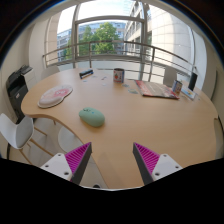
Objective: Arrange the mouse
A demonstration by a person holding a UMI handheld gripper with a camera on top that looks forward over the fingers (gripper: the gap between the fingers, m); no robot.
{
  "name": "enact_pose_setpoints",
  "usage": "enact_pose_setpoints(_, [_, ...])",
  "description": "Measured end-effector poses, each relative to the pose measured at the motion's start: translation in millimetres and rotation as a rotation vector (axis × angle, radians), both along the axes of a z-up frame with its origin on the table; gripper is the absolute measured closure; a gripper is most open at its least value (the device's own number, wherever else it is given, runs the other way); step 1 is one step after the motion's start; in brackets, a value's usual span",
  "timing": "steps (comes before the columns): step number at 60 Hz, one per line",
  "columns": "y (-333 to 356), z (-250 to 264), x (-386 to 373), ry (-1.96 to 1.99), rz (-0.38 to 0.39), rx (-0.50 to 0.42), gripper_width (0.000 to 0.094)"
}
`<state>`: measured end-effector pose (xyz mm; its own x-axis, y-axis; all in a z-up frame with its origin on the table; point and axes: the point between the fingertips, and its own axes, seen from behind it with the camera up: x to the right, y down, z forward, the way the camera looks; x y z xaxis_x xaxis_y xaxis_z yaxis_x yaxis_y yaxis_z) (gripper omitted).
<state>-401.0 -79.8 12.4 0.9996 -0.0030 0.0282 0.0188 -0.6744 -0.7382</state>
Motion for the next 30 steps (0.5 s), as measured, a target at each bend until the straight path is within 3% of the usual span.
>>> enact_pose_setpoints(16, [107.3,-25.4,-45.7,-0.008,0.098,0.004,0.0079])
enact_pose_setpoints(30, [161.9,-28.0,-40.4,0.017,0.070,0.012,0.0154])
